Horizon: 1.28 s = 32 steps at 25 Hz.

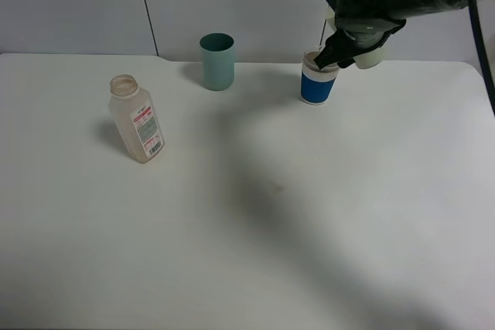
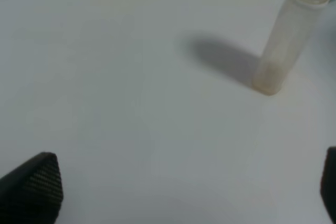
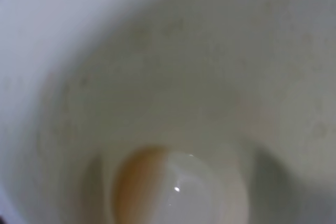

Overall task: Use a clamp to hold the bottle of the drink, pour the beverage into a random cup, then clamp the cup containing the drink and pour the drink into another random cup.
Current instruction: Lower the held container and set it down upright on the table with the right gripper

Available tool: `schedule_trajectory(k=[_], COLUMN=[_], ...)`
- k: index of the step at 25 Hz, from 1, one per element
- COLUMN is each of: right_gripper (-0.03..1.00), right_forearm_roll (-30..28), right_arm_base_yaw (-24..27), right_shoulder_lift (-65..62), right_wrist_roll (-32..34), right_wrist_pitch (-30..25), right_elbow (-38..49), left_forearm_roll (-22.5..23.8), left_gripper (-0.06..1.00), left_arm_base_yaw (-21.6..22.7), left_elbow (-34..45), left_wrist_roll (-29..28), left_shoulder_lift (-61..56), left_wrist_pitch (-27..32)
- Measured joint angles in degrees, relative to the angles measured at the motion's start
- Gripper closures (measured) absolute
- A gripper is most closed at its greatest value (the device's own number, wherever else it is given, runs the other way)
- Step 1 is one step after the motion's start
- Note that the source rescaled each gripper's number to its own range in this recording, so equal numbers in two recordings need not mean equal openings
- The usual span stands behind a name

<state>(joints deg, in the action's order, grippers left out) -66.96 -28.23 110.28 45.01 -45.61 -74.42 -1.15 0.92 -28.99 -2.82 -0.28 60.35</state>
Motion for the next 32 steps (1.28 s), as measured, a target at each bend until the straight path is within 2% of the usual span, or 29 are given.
schedule_trajectory(k=[9, 13, 15, 17, 18, 19, 20, 21, 24, 25, 28, 32], right_gripper=[0.97, 0.97, 0.97, 0.97, 0.97, 0.97, 0.97, 0.97, 0.97, 0.97, 0.97, 0.97], right_forearm_roll=[9.7, 17.4, 22.9, 29.1, 35.4, 39.2, 39.2, 43.0, 52.0, 55.9, 59.1, 60.1], right_arm_base_yaw=[-7.0, -9.5, -10.2, -10.6, -10.6, -10.7, -10.7, -10.7, -10.8, -10.2, -8.3, -6.4], right_shoulder_lift=[-8.4, -12.0, -13.5, -14.3, -14.9, -15.0, -15.0, -15.1, -15.1, -15.1, -15.1, -15.1], right_wrist_roll=[-0.2, -3.1, -7.9, -15.6, -23.4, -28.1, -28.1, -31.9, -41.6, -44.3, -45.3, -45.4], right_wrist_pitch=[4.5, 8.4, 12.9, 20.0, 27.2, 31.4, 31.4, 35.0, 46.3, 53.3, 59.8, 63.1], right_elbow=[-0.1, 0.2, 1.2, 3.6, 6.7, 8.9, 8.9, 10.9, 18.3, 23.1, 27.4, 29.9], left_forearm_roll=[0.0, 0.0, 0.0, 0.0, 0.0, 0.0, 0.0, 0.0, 0.0, 0.0, 0.0, 0.0], left_gripper=[-0.06, -0.06, -0.06, -0.06, -0.06, -0.06, -0.06, -0.06, -0.06, -0.06, -0.06, -0.06], left_arm_base_yaw=[0.0, 0.0, 0.0, 0.0, 0.0, 0.0, 0.0, 0.0, 0.0, 0.0, 0.0, 0.0], left_elbow=[0.0, 0.0, 0.0, 0.0, 0.0, 0.0, 0.0, 0.0, 0.0, 0.0, 0.0, 0.0], left_wrist_roll=[0.0, 0.0, 0.0, 0.0, 0.0, 0.0, 0.0, 0.0, 0.0, 0.0, 0.0, 0.0], left_shoulder_lift=[0.0, 0.0, 0.0, 0.0, 0.0, 0.0, 0.0, 0.0, 0.0, 0.0, 0.0, 0.0], left_wrist_pitch=[0.0, 0.0, 0.0, 0.0, 0.0, 0.0, 0.0, 0.0, 0.0, 0.0, 0.0, 0.0])
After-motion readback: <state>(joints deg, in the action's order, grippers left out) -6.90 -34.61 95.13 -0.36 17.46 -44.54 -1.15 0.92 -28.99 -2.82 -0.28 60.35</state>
